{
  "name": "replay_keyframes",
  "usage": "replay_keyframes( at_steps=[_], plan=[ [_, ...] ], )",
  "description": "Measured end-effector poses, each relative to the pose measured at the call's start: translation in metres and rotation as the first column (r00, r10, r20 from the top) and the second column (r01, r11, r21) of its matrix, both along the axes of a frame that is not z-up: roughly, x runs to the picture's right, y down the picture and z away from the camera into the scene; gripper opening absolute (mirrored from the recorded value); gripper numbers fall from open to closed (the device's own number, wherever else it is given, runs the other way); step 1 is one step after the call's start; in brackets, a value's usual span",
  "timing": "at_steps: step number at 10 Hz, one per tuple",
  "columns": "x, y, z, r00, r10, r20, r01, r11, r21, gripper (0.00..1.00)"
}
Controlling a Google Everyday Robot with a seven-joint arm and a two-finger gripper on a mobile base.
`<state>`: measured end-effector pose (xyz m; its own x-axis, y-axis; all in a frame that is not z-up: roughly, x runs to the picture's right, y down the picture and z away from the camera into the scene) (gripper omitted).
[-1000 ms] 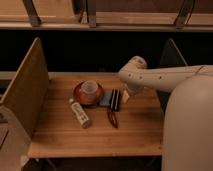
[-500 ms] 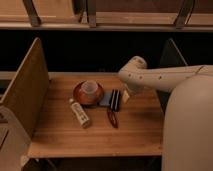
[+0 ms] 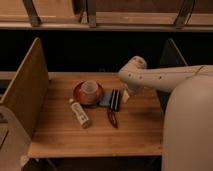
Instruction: Place the pepper in the ceramic cup
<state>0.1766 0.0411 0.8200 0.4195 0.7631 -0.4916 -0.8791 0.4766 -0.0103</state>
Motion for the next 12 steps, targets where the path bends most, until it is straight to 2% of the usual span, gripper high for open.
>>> replay_keyframes(
  at_steps=[9, 10, 11, 12],
  plan=[
    [0.000, -0.001, 0.000, 1.000, 0.006, 0.003, -0.006, 1.0000, 0.004, 0.80],
    [-0.003, -0.003, 0.001, 0.999, 0.044, 0.014, -0.045, 0.9988, 0.018, 0.80],
    [-0.007, -0.004, 0.002, 0.994, 0.103, 0.029, -0.103, 0.9942, 0.030, 0.80],
    [-0.016, -0.005, 0.004, 0.978, 0.200, 0.056, -0.202, 0.9784, 0.043, 0.80]
  ],
)
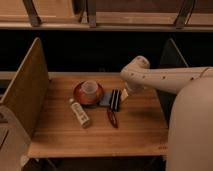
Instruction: Place the pepper in the ceramic cup
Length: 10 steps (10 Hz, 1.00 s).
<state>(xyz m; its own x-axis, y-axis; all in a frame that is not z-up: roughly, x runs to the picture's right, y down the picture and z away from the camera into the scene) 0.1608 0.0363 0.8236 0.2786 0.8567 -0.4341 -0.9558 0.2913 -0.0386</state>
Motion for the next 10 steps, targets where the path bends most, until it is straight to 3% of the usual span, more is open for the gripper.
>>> replay_keyframes(
  at_steps=[1, 2, 3, 4, 5, 6, 8, 9, 10],
  plan=[
    [-0.019, -0.001, 0.003, 0.985, 0.164, 0.052, -0.164, 0.9863, 0.012, 0.80],
    [-0.033, -0.002, 0.003, 0.956, 0.277, 0.093, -0.279, 0.9603, 0.009, 0.80],
    [-0.045, -0.004, 0.004, 0.918, 0.375, 0.131, -0.379, 0.9255, -0.001, 0.80],
    [-0.055, -0.008, 0.003, 0.867, 0.471, 0.166, -0.475, 0.8797, -0.013, 0.80],
    [-0.060, -0.011, 0.002, 0.838, 0.514, 0.183, -0.520, 0.8542, -0.020, 0.80],
    [-0.062, -0.012, 0.002, 0.830, 0.525, 0.188, -0.531, 0.8471, -0.023, 0.80],
    [-0.065, -0.013, 0.000, 0.838, 0.512, 0.189, -0.518, 0.8552, -0.021, 0.80],
    [-0.061, -0.009, -0.003, 0.864, 0.472, 0.173, -0.476, 0.8793, -0.025, 0.80],
    [-0.056, 0.002, -0.006, 0.907, 0.397, 0.143, -0.395, 0.9177, -0.040, 0.80]
  ],
)
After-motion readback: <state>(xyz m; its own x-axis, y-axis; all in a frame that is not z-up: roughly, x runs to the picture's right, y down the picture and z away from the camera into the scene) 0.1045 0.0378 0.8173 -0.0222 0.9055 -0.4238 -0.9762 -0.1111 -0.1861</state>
